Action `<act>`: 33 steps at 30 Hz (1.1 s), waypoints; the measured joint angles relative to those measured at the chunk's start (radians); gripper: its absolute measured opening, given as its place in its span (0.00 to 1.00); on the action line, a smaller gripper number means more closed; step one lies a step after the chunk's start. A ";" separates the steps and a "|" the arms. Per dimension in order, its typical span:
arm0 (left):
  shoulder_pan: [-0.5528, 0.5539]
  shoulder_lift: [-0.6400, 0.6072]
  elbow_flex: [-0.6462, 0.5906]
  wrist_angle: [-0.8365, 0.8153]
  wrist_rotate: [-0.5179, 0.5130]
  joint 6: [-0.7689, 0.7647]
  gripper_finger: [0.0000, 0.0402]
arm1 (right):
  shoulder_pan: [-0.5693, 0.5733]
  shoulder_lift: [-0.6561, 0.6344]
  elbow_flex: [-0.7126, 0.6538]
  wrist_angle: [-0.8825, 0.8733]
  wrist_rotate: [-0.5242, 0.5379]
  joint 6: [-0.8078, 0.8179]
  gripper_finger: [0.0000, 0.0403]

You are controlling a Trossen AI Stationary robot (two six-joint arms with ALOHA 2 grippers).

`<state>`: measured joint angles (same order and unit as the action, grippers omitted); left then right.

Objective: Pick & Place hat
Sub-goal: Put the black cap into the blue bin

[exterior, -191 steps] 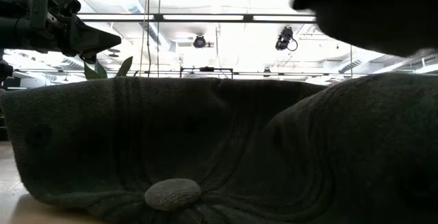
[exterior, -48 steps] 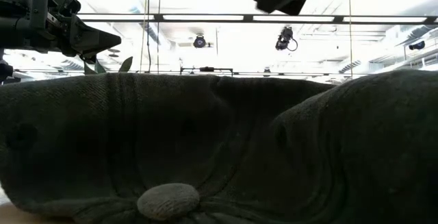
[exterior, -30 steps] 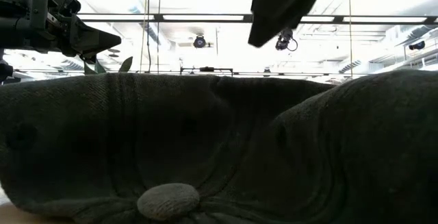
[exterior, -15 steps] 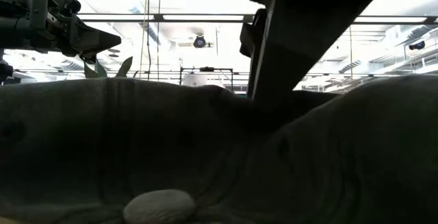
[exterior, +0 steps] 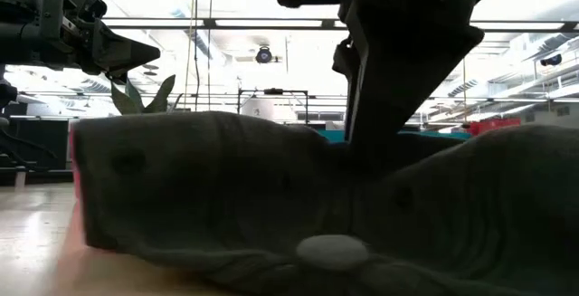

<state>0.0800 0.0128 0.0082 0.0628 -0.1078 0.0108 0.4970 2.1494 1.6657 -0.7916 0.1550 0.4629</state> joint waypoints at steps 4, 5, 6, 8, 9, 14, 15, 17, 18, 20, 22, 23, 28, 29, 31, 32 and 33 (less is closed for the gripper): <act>0.000 0.000 0.000 0.000 0.000 0.000 0.07 | 0.000 0.000 0.000 -0.021 0.006 -0.001 0.22; 0.000 0.000 0.000 0.000 0.000 0.000 0.07 | 0.000 0.000 0.000 -0.024 0.013 -0.001 0.22; 0.000 0.000 0.000 0.000 0.000 0.000 0.07 | 0.000 0.000 0.000 -0.029 0.020 -0.001 0.22; 0.000 0.000 0.000 0.000 0.000 0.000 0.07 | 0.000 0.000 0.000 -0.036 0.021 -0.004 0.20; 0.000 0.000 0.000 0.000 0.000 0.000 0.07 | -0.001 0.000 0.000 -0.038 0.021 -0.004 0.18; 0.000 0.000 0.000 0.000 0.000 0.000 0.07 | 0.001 0.000 0.002 -0.046 -0.006 -0.057 0.03; 0.000 0.000 0.000 0.000 0.000 0.000 0.07 | 0.001 0.000 0.005 -0.047 -0.010 -0.061 0.03; 0.000 0.000 0.000 0.000 0.000 0.000 0.07 | 0.003 0.000 0.011 -0.046 -0.033 -0.065 0.02; 0.000 0.000 0.000 0.000 0.000 0.000 0.07 | 0.004 0.000 0.018 -0.051 -0.044 -0.073 0.02; 0.000 0.000 0.000 0.000 0.000 0.000 0.07 | 0.008 -0.004 0.036 -0.063 -0.059 -0.091 0.01; 0.000 0.000 0.000 0.000 0.000 0.000 0.07 | 0.013 -0.008 0.067 -0.070 -0.059 -0.114 0.01; 0.000 0.000 0.000 0.000 0.000 0.000 0.07 | 0.016 -0.013 0.084 -0.077 -0.059 -0.130 0.01; 0.000 0.000 0.000 -0.001 0.000 0.000 0.07 | 0.032 -0.034 0.184 -0.141 -0.027 -0.212 0.00; 0.000 0.000 0.000 -0.004 0.000 0.000 0.07 | 0.034 -0.036 0.207 -0.161 -0.007 -0.228 0.00; 0.000 0.000 0.000 -0.001 0.000 0.000 0.07 | 0.038 -0.038 0.253 -0.218 0.054 -0.254 0.00; 0.000 0.000 0.000 -0.002 0.000 0.000 0.07 | 0.038 -0.039 0.273 -0.257 0.089 -0.256 0.00; 0.000 0.000 0.000 -0.008 0.000 0.000 0.07 | 0.037 -0.039 0.293 -0.286 0.124 -0.260 0.00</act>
<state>0.0803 0.0129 0.0082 0.0544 -0.1077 0.0108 0.5342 2.1101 1.9584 -1.0772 0.2792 0.2027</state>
